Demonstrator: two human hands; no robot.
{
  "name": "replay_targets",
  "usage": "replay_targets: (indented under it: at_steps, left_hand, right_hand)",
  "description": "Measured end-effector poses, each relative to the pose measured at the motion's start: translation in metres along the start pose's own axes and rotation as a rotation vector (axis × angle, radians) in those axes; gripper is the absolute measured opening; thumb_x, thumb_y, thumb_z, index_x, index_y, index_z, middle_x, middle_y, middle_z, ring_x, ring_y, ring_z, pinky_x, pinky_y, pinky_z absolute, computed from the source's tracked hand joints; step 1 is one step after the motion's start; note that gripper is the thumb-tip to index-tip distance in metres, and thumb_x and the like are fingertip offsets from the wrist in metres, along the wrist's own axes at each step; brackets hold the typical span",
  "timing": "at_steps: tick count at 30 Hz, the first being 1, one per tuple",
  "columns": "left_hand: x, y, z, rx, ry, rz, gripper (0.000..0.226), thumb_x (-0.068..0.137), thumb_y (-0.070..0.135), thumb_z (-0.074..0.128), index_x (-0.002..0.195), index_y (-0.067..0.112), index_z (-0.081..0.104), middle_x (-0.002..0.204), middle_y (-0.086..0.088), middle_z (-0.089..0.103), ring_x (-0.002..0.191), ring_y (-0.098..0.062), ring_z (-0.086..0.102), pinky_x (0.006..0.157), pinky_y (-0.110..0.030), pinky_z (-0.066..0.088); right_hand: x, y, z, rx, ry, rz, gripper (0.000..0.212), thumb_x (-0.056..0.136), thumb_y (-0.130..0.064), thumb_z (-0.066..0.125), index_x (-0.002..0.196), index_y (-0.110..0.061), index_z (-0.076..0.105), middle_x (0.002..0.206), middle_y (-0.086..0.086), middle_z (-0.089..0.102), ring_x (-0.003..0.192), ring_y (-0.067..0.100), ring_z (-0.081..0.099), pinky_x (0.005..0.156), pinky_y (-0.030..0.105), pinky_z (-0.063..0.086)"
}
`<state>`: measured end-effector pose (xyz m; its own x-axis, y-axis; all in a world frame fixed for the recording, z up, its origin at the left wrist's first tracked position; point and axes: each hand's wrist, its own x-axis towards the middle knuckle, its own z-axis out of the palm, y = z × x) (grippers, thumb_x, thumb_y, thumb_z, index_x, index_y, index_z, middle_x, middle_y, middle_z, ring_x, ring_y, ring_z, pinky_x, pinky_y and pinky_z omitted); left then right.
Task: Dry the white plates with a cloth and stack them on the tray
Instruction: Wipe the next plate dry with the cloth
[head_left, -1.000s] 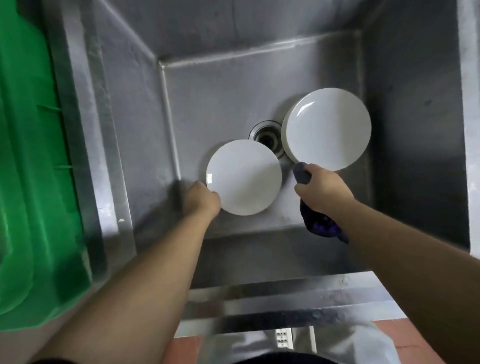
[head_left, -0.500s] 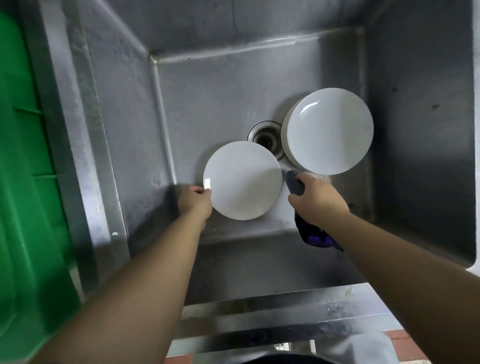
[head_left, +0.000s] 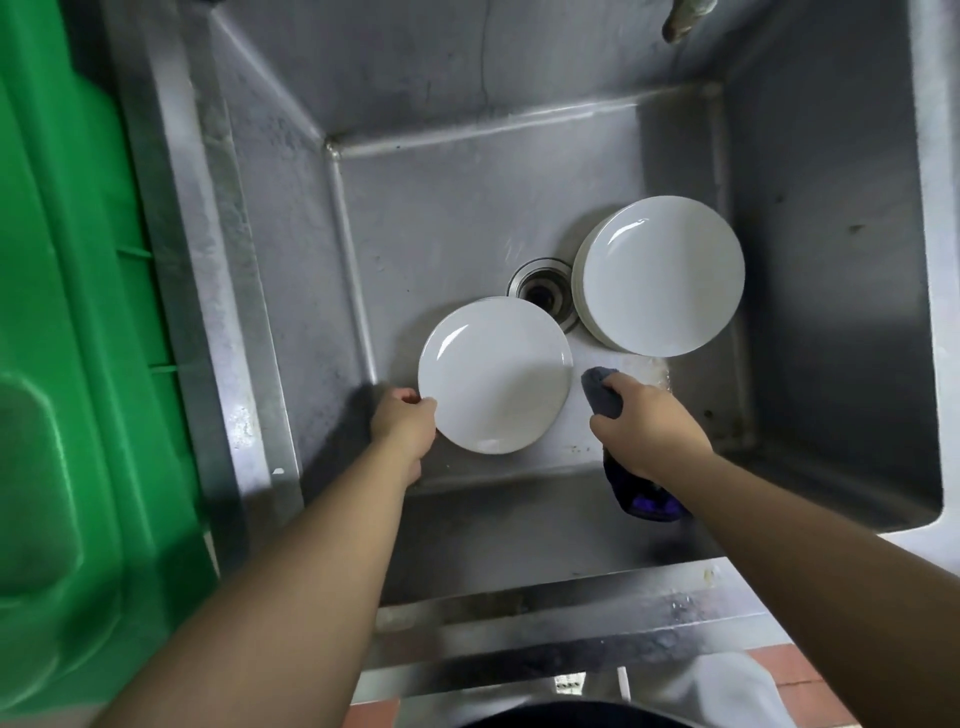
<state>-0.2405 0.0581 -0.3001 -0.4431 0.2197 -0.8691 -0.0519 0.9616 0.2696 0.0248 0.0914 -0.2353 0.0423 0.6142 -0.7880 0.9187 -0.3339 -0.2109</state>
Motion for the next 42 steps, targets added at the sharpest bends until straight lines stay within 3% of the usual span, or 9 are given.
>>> replay_targets:
  at_steps: [5,13,18,24,27,31,33,36,42]
  left_hand:
    - [-0.013,0.004,0.000,-0.006,-0.014,0.002,0.028,0.093,0.010,0.067,0.120,0.018,0.070,0.110,-0.003,0.072,0.103,-0.030,0.070,0.094,-0.047,0.061]
    - [-0.050,0.015,-0.023,-0.001,-0.095,0.036,0.033,0.098,0.003,0.058,0.127,0.017,0.060,0.123,-0.005,0.063,0.106,-0.030,0.066,0.083,-0.041,0.063]
    - [-0.088,0.028,-0.044,-0.073,-0.149,0.099,0.022,0.096,-0.001,0.060,0.111,0.014,0.054,0.123,-0.011,0.064,0.102,-0.032,0.068,0.075,-0.039,0.061]
    - [-0.145,0.040,-0.076,-0.284,-0.190,0.156,0.063,0.095,-0.004,0.056,0.151,0.021,0.039,0.142,-0.008,0.052,0.108,-0.037,0.067,0.082,-0.054,0.063]
    - [-0.177,0.042,-0.089,-0.379,-0.232,0.171,0.069,0.096,-0.005,0.056,0.154,0.025,0.035,0.147,-0.008,0.050,0.109,-0.038,0.068,0.082,-0.051,0.064]
    - [-0.220,0.042,-0.098,-0.504,-0.275,0.190,0.060,0.097,-0.005,0.055,0.149,0.022,0.041,0.145,-0.012,0.054,0.115,-0.041,0.065,0.072,-0.042,0.065]
    - [-0.241,0.044,-0.099,-0.567,-0.288,0.196,0.061,0.097,-0.006,0.055,0.150,0.023,0.042,0.142,-0.015,0.055,0.115,-0.043,0.065,0.073,-0.045,0.065]
    - [-0.276,0.053,-0.096,-0.630,-0.316,0.240,0.057,0.098,-0.008,0.054,0.146,0.022,0.045,0.135,-0.018,0.060,0.114,-0.044,0.066,0.073,-0.047,0.065]
    - [-0.353,0.076,-0.081,-0.710,-0.344,0.415,0.043,0.098,-0.009,0.050,0.117,0.027,0.058,0.125,-0.016,0.066,0.116,-0.047,0.065,0.070,-0.048,0.064]
  right_hand:
    - [-0.017,-0.001,-0.005,0.019,0.021,0.021,0.049,0.091,-0.026,0.058,0.140,-0.023,0.052,0.092,0.005,0.062,0.073,0.021,0.057,0.057,0.033,0.043]
    - [-0.058,-0.011,-0.028,0.034,0.056,0.025,0.059,0.094,-0.030,0.058,0.152,-0.026,0.045,0.107,0.006,0.066,0.087,0.026,0.061,0.071,0.036,0.049]
    - [-0.087,-0.024,-0.067,0.086,0.121,0.002,0.049,0.097,-0.031,0.057,0.145,-0.023,0.051,0.104,0.004,0.064,0.088,0.025,0.060,0.073,0.037,0.050]
    - [-0.133,-0.039,-0.116,0.353,0.121,0.087,0.047,0.096,-0.037,0.061,0.139,-0.024,0.048,0.110,0.007,0.062,0.092,0.025,0.060,0.077,0.037,0.049]
    - [-0.157,-0.039,-0.136,0.623,0.077,0.138,0.040,0.091,-0.034,0.065,0.128,-0.020,0.060,0.107,0.012,0.067,0.089,0.028,0.066,0.076,0.037,0.056]
    - [-0.194,-0.040,-0.164,1.047,-0.084,0.086,0.025,0.100,-0.017,0.054,0.092,0.002,0.069,0.069,0.016,0.072,0.054,0.021,0.069,0.048,0.021,0.053]
    - [-0.206,-0.042,-0.176,1.213,-0.143,0.041,0.028,0.102,-0.019,0.052,0.096,0.002,0.070,0.070,0.014,0.072,0.056,0.021,0.070,0.050,0.020,0.054]
    - [-0.213,-0.044,-0.194,1.356,-0.147,0.017,0.037,0.098,-0.027,0.057,0.119,0.002,0.068,0.093,0.018,0.072,0.080,0.030,0.071,0.077,0.034,0.061]
    - [-0.248,-0.052,-0.235,1.228,-0.015,-0.210,0.018,0.101,-0.021,0.063,0.110,-0.010,0.072,0.071,0.004,0.076,0.056,0.018,0.071,0.051,0.027,0.055]
